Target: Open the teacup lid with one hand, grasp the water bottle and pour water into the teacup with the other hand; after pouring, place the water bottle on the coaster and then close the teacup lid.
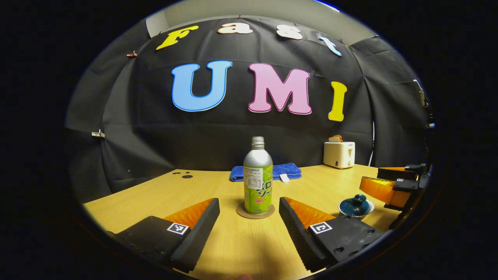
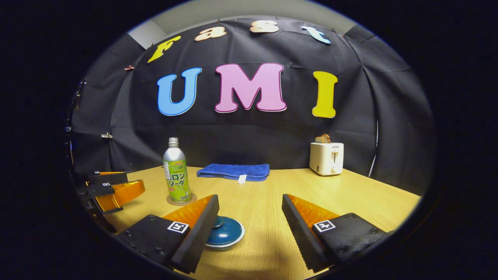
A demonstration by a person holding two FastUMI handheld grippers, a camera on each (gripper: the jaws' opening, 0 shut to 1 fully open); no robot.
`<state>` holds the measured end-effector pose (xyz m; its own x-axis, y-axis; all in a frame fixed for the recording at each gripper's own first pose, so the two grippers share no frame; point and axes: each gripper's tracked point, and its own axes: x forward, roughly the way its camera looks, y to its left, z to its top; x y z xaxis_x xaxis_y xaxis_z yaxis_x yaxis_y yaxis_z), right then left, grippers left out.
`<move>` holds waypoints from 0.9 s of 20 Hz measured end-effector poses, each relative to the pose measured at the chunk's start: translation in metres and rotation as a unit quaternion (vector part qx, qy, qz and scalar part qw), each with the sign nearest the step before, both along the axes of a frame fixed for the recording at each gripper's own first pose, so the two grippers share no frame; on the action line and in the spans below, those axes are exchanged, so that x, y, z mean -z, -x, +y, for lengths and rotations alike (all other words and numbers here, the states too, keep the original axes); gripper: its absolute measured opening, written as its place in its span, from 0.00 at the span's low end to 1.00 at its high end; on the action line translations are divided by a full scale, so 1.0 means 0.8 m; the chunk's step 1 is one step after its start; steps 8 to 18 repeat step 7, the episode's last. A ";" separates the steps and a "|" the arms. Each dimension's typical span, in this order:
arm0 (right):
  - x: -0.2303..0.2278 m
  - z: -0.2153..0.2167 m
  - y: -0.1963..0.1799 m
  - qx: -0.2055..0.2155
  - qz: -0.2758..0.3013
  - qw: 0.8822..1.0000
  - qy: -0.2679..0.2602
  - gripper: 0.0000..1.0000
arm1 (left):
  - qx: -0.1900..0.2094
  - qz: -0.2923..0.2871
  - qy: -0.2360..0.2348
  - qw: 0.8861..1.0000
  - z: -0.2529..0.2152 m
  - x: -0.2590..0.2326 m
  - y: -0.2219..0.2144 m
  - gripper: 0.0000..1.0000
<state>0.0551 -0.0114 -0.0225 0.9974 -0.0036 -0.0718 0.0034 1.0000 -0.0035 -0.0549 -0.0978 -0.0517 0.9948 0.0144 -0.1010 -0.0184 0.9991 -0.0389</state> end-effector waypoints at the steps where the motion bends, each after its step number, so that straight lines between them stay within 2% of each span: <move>1: 0.000 0.000 0.000 0.000 0.000 1.000 0.000 1.00 | 0.004 -0.001 0.000 1.000 -0.006 -0.001 0.001 0.97; 18: -0.001 0.001 0.000 0.000 0.000 1.000 0.000 1.00 | 0.012 -0.002 0.001 1.000 -0.014 -0.002 0.002 0.97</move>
